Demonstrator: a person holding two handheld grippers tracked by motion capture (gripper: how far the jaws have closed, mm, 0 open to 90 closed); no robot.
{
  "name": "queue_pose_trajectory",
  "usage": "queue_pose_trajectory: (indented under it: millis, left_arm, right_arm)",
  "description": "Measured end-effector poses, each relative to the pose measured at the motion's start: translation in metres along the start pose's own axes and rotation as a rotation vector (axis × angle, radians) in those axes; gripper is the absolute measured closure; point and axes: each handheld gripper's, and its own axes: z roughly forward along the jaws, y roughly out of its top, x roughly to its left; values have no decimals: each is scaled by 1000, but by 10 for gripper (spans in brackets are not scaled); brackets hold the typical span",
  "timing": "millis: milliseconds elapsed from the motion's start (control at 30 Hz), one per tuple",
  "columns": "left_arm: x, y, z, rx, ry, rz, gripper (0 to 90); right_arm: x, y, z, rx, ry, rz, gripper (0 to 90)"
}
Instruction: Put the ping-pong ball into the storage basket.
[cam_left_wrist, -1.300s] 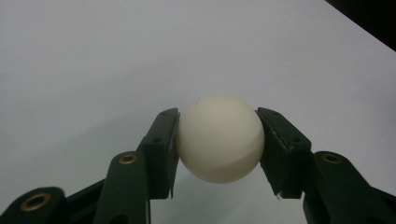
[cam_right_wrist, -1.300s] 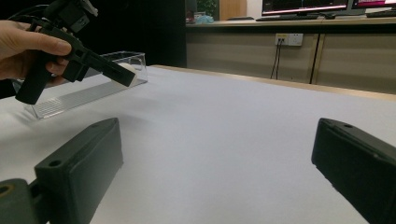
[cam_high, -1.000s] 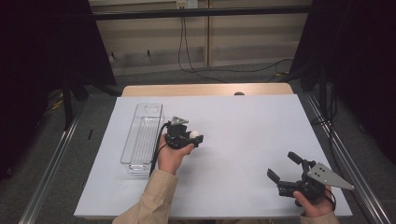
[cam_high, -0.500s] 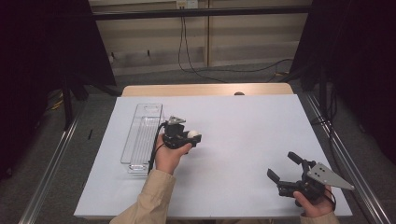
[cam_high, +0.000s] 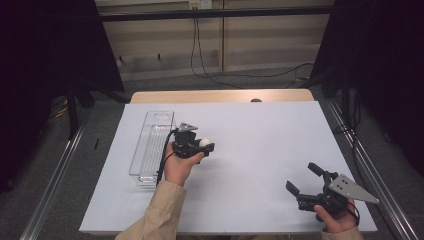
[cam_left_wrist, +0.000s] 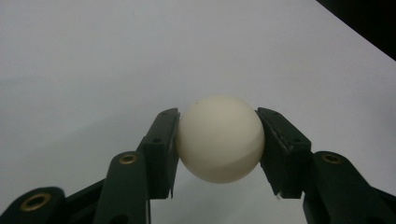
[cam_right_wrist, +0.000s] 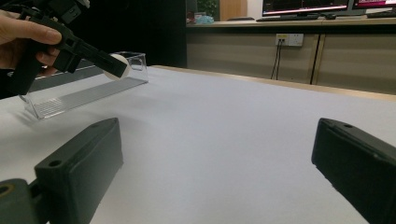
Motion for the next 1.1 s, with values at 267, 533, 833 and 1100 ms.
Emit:
queue_pose_trajectory:
  millis: [267,533,833,1100]
  left_arm:
    - [0,1,-2,-5,6,1,512]
    - [3,2,-6,10,8,13,512]
    - [4,4,-9,6,16,14,512]
    - [4,3,-9,-6,11,-2,512]
  right_arm:
    - [0,0,0,-1,-3,1,14]
    - [0,0,0,0,-2,3,15]
    - [0,0,0,-2,-4,4,14]
    - [0,0,0,0,1,-2,14]
